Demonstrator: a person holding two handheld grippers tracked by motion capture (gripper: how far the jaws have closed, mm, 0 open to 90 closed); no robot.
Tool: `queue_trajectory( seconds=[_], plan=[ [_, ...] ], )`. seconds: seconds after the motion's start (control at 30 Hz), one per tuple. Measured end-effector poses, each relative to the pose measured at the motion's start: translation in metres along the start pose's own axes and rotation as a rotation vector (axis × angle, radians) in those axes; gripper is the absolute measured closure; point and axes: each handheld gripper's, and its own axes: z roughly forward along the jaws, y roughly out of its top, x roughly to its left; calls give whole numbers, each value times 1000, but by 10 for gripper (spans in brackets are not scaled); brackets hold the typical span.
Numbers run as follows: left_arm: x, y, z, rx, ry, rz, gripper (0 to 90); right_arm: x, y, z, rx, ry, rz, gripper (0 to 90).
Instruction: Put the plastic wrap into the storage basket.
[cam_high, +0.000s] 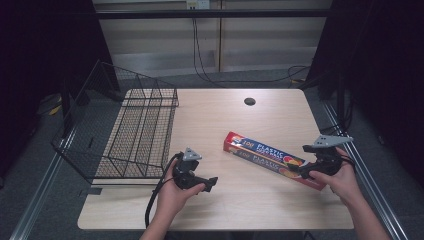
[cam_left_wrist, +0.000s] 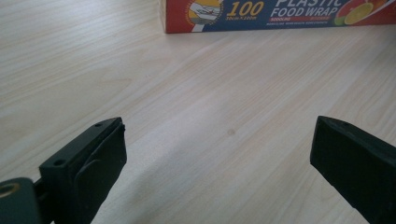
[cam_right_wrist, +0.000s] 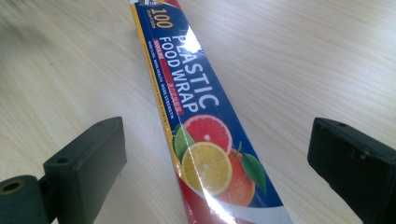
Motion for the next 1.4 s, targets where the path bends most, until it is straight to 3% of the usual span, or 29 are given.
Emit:
queue_trajectory(
  seconds=[0.2,0.47,0.67,0.87,0.97,1.03,1.13,1.23,1.33,1.4],
  plan=[
    [0,-1,0,-5,-12,-8,38,1,5,6,37,23,-18,53],
    [-1,0,2,-1,-26,-7,38,0,13,22,85,18,-49,73],
    [-1,0,3,2,-25,-6,38,5,15,41,173,24,-124,95],
    [-3,1,2,0,-16,-9,38,6,15,52,220,27,-134,106],
    [-4,2,5,6,-19,-14,39,4,14,50,211,2,-128,154],
    [-5,3,6,15,-20,-7,39,4,13,50,215,17,-118,172],
    [-7,3,7,18,-21,-3,40,5,13,53,255,-4,-135,221],
    [-9,3,8,21,-21,0,40,6,12,55,269,28,-150,318],
    [-11,2,9,22,-18,-6,41,6,12,55,272,22,-153,341],
    [-12,2,9,14,-20,-7,42,6,12,54,268,34,-187,374]
  ],
)
